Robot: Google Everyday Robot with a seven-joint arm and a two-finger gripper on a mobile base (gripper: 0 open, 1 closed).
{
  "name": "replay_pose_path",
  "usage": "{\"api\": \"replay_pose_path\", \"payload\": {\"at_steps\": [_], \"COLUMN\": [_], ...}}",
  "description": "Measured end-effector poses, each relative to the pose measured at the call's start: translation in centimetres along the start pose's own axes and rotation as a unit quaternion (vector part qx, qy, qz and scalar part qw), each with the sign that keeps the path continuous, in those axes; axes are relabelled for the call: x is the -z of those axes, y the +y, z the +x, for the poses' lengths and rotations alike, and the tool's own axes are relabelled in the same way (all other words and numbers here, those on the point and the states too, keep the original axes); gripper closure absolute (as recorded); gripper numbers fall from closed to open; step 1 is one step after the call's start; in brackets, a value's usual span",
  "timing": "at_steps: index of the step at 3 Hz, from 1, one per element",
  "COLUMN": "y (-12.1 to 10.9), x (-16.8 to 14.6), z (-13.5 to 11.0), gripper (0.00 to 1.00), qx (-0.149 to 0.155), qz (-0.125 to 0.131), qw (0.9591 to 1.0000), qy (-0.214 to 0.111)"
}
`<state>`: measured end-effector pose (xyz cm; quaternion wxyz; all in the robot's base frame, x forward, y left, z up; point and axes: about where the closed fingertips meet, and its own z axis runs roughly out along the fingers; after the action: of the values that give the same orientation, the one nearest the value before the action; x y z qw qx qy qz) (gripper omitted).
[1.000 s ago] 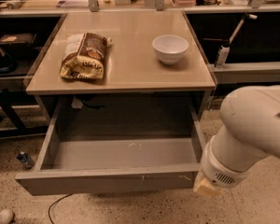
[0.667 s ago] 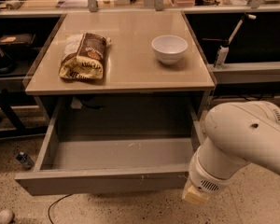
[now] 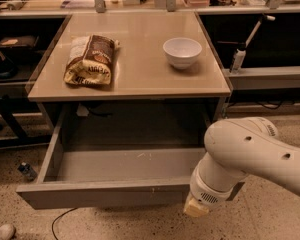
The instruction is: Close top drawer
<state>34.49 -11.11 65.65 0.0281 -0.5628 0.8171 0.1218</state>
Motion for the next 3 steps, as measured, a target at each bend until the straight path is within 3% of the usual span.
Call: {"api": "replay_pose_path", "payload": {"at_steps": [1, 3], "y": [-1.7, -1.74], "x": [-0.07, -0.06], "z": [-0.65, -0.67], "gripper": [1.0, 0.58], "qx": [0.007, 0.008], "qz": [0.011, 0.012], "qw": [0.9999, 0.9999], "qy": [-0.001, -0.001]}}
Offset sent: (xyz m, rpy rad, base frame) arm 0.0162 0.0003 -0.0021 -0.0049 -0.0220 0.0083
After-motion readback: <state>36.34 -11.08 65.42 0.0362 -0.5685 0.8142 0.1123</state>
